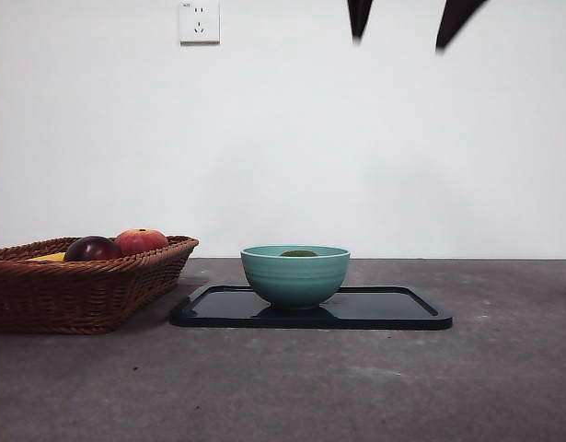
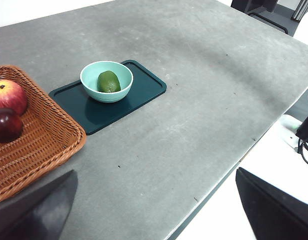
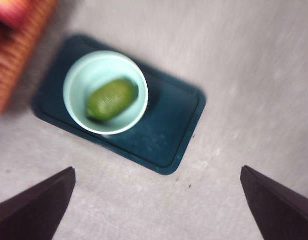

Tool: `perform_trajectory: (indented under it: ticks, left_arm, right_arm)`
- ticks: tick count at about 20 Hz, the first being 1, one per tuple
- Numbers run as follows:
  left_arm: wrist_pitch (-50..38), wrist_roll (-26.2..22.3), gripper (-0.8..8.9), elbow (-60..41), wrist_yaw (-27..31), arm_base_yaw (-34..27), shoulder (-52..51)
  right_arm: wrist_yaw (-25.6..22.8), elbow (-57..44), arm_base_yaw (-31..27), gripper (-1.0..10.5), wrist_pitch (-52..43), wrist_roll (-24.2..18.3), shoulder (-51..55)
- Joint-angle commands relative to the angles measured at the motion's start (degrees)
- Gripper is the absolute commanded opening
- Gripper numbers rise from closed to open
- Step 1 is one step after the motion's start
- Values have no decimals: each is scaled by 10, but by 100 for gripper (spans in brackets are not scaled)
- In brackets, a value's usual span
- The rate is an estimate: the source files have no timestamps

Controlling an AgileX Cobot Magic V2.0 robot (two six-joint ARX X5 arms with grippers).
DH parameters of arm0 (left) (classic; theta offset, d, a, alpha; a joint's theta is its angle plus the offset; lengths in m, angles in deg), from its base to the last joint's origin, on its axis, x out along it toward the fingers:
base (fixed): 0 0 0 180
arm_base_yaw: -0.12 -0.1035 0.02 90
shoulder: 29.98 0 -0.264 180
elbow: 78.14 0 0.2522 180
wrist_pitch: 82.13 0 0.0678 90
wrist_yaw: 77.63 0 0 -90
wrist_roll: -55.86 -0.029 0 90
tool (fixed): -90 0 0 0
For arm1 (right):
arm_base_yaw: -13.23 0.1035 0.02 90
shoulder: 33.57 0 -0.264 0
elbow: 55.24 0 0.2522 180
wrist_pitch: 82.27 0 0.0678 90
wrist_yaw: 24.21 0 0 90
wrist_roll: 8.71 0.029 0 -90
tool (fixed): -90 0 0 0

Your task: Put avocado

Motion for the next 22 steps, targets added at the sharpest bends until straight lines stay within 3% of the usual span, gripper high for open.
perform_trajectory:
  ticks: [1,5,9,16,22]
  left_arm:
    - [-7,1,499,5,2,5,1]
    - [-6,1,499,5,2,5,1]
    - [-6,-1,499,5,2,5,1]
    - [-6,0,499,5,2,5,1]
    - [-6,0,499,5,2,5,1]
  right_arm:
    - [-13,3,29,588,41,-5,43]
    - [-53,-65,71,588,41,12,148]
    - [-57,-210,95,588,30,35,282]
    - [-29,-497,121,588,-91,73,560]
    - [-5,-595,120,588,-92,101,720]
